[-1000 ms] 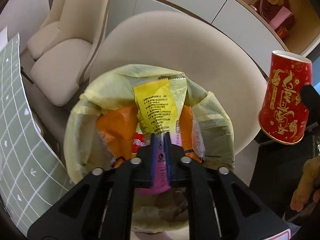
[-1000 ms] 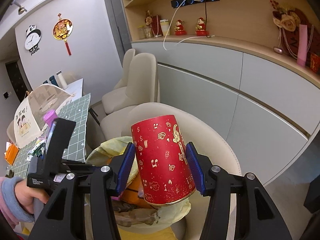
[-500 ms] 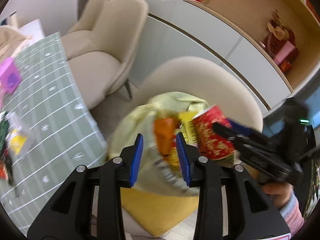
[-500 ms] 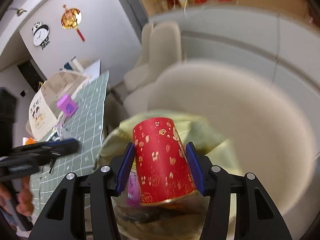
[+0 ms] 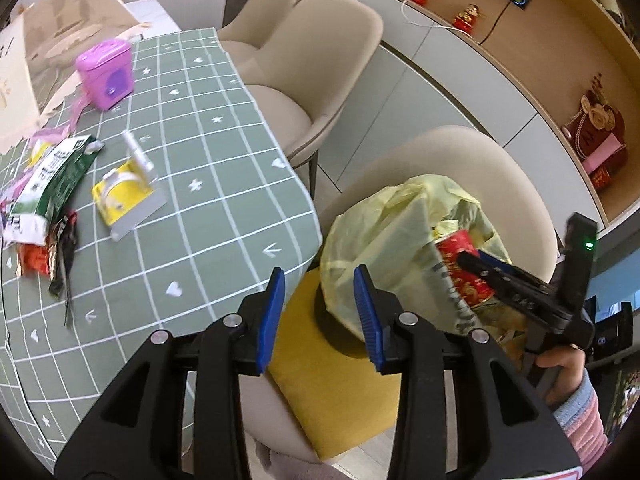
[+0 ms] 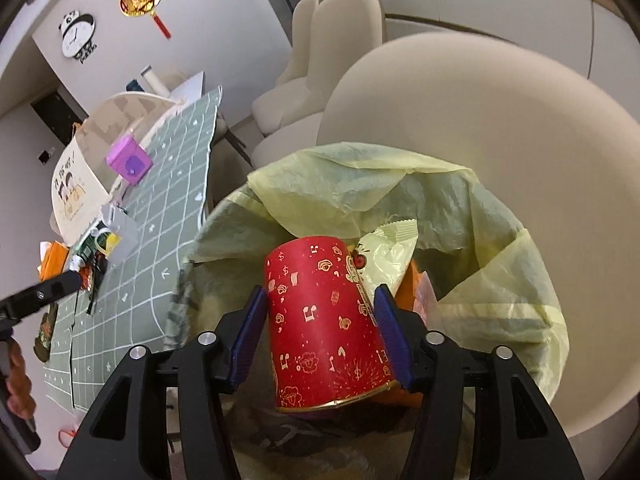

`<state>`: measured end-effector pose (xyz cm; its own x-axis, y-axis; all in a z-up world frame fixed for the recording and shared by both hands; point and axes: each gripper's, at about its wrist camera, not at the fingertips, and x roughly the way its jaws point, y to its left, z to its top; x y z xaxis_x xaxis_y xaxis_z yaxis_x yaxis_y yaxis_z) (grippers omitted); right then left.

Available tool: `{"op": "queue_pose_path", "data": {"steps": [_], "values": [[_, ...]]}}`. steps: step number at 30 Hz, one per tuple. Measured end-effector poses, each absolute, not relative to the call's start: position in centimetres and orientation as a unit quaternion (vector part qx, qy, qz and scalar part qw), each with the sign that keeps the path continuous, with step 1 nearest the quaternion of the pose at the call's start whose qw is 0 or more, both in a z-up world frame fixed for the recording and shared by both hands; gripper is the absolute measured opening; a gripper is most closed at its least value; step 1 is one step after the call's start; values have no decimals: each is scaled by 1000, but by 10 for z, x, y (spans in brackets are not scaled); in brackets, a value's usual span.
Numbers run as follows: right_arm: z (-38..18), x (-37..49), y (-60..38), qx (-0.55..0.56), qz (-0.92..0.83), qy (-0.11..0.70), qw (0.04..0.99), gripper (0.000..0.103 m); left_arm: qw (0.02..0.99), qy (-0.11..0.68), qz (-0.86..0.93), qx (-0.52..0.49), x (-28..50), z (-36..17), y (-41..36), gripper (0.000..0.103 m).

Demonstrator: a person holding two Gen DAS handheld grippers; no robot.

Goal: Collect trash
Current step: 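Carry the wrapper and red cup to the yellow trash bag and drop them in, then return both open tools over the table toward the remaining trash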

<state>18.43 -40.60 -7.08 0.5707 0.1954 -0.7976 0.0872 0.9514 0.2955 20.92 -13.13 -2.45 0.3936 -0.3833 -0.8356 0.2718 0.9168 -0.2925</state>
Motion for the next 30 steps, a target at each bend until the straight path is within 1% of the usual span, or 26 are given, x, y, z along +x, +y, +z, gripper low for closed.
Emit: {"op": "queue_pose_path", "data": {"steps": [2,8,13,17,22,27,30], "values": [[-62,175,-404,132,11,449,884,58,834,511,-197,-59,207,-27,-122,35],[-29,158,-385,121,9,413,902,58,841,499,-197,-66,205,-28,-96,36],[3,159,-339,101,16,385,917,58,846,491,-198,-65,214,-28,-56,36],[9,169,-298,124,20,388,913,58,858,473,-195,-55,228,-24,-8,36],[1,189,-230,141,37,399,905,58,870,450,-196,-46,262,-17,76,36],[-4,209,-164,122,51,408,903,58,880,441,-174,-15,305,-26,156,36],[-8,217,-134,110,57,413,902,58,878,445,-171,-25,335,-35,198,36]]}}
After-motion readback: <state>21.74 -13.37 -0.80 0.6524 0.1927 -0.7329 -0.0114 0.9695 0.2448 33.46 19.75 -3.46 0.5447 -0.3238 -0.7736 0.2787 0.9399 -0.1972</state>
